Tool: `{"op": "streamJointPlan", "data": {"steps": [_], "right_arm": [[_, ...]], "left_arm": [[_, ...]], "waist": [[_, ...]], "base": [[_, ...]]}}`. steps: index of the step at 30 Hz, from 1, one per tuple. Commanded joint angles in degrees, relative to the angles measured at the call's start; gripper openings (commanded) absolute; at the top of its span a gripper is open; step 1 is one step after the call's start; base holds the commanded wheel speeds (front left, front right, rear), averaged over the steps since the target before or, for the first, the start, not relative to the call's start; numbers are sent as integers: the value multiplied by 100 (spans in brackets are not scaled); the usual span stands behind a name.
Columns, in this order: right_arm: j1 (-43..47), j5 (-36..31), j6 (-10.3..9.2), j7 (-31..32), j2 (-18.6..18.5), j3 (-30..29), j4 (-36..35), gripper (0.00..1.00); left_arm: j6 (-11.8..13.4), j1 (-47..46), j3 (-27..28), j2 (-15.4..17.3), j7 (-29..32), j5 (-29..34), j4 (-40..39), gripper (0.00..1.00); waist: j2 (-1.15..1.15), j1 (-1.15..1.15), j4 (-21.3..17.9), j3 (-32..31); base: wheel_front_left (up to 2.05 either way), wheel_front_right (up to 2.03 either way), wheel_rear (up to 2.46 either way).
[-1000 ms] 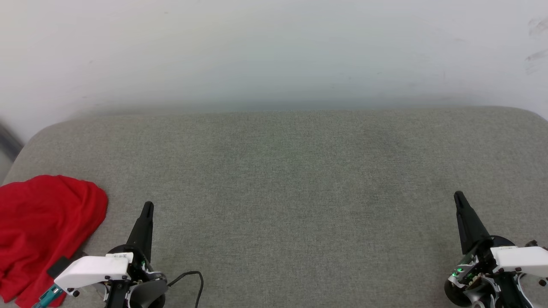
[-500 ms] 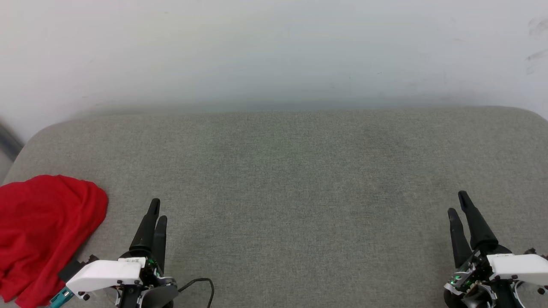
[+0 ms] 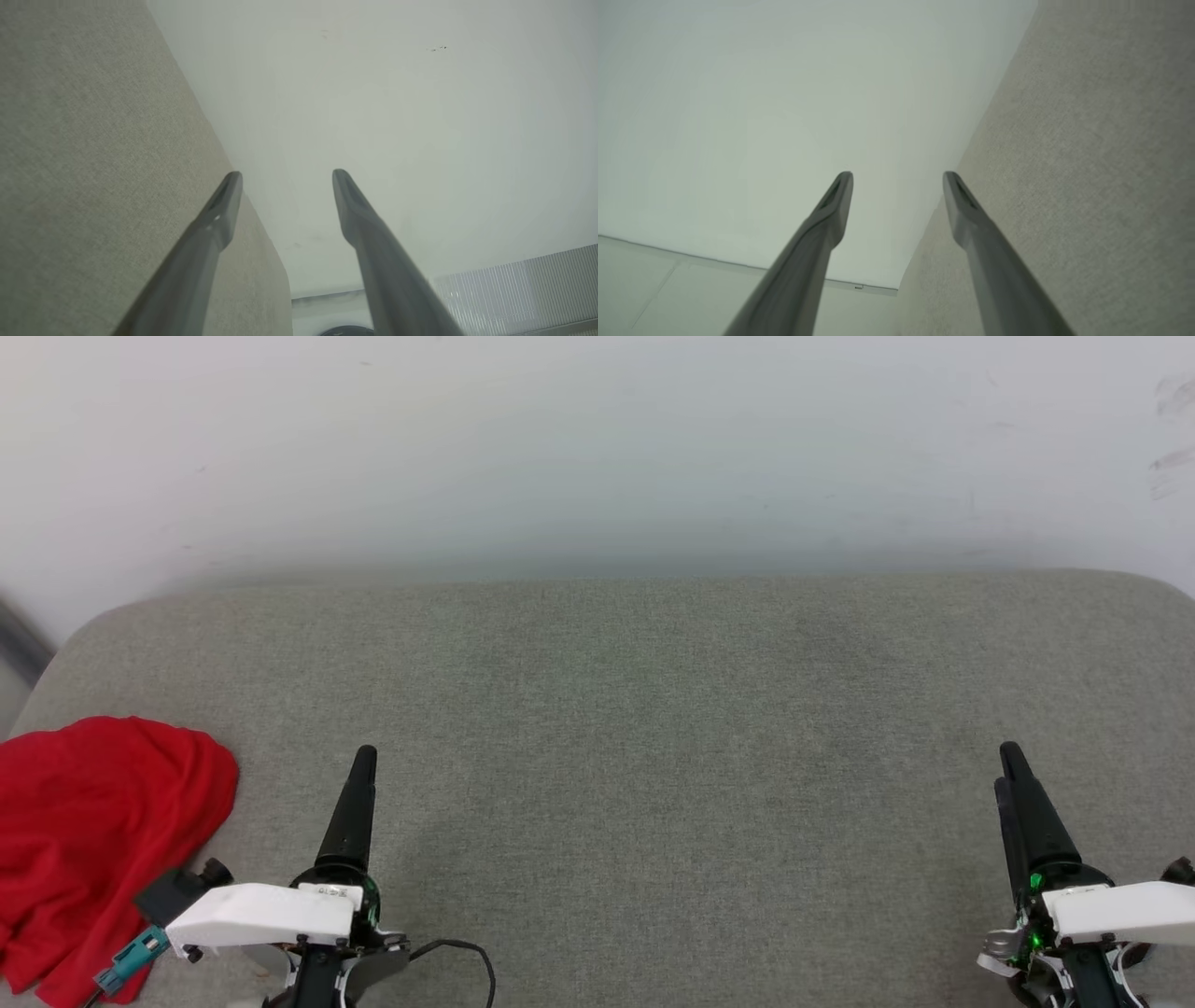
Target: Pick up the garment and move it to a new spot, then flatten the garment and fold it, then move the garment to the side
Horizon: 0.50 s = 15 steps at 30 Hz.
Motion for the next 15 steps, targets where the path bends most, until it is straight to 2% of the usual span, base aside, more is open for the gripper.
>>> {"op": "streamJointPlan", "data": {"steps": [1, 15], "right_arm": [[-46, -302, 1, -67, -75, 18, -145, 100], [15, -2382, 1, -318, -130, 154, -379, 100]], "left_arm": [[-3, -152, -67, 14, -61, 288, -150, 100], [10, -75, -240, 15, -367, 2247, -452, 100]], "waist": [[0, 0, 1, -2], [0, 0, 29, -13]], "base": [[0, 0, 0], [0, 0, 0]]}}
